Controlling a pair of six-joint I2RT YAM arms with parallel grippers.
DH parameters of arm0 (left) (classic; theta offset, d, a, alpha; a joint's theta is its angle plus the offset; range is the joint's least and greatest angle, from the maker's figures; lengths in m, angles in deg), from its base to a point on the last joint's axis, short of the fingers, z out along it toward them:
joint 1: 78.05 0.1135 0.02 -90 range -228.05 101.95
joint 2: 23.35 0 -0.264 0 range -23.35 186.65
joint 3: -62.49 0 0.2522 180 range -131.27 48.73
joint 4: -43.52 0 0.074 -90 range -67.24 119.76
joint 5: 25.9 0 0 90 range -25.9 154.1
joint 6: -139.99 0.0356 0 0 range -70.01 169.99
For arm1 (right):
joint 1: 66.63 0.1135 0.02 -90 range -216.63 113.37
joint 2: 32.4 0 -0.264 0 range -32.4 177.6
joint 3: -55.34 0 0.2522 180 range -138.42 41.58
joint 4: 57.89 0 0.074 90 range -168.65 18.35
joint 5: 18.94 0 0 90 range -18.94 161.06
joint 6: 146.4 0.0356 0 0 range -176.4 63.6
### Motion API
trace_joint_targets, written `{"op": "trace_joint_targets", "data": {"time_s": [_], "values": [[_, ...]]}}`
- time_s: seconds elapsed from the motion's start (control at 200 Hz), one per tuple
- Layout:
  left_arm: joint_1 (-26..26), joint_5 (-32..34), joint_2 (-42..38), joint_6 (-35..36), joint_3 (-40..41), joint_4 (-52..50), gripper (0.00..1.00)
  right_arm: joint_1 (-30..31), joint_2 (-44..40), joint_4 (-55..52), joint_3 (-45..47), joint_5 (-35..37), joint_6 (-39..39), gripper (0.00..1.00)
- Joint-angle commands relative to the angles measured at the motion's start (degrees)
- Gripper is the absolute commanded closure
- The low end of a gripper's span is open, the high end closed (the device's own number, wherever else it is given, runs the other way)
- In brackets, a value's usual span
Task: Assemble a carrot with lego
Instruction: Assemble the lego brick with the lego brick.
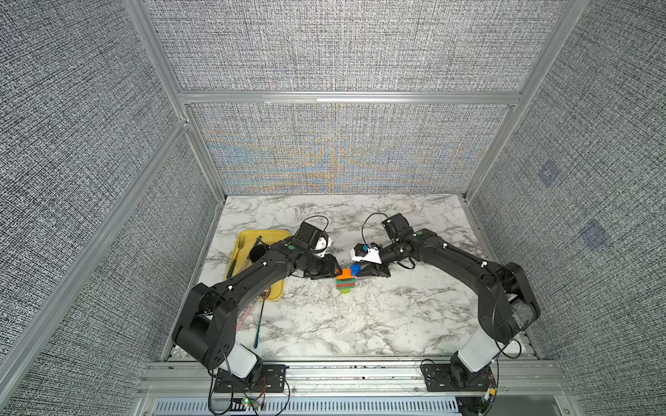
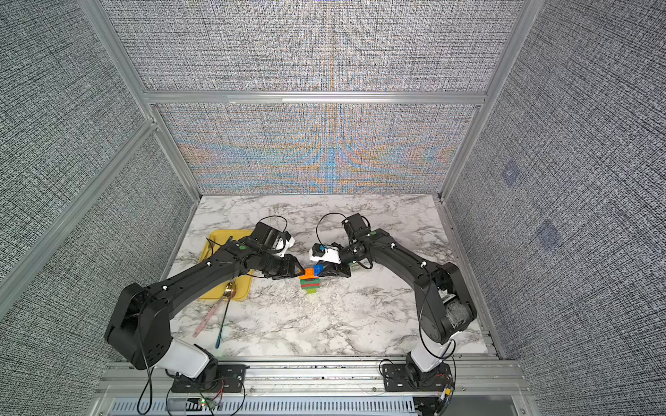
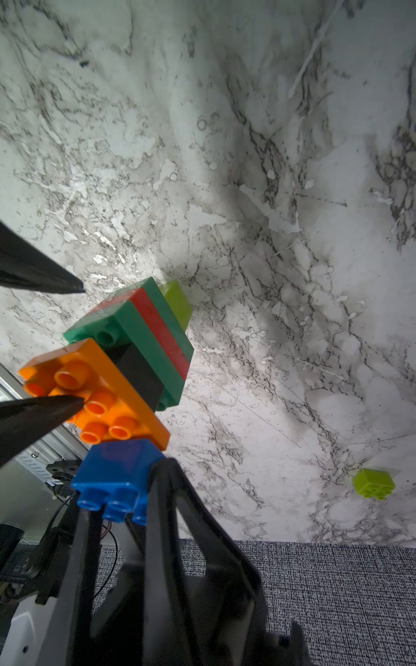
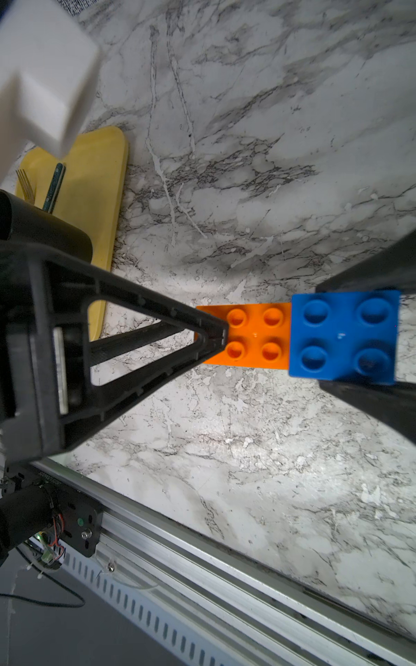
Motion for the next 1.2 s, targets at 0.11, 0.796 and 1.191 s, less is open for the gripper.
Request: {"op": "trace_joint_targets", "data": {"time_s": [0.11,0.796,1.191], "values": [[0.02,0.79,-0.14,0.62,-0.13,-1.01,0.51,0.91,0.06,-2.43,-0.16,4.04,2.61,0.93],[0.03,0.18,-1.24,0.42,-0.29,-0.72,0.48,2.62,-0.98,-1.88,-0.78,8.25,7.39,0.76],[-0.01,-0.73,-1.42,0.33,-0.99,-0.65,0.46,2.47,-2.23,0.88,0.23,6.50,9.42,0.46]]}}
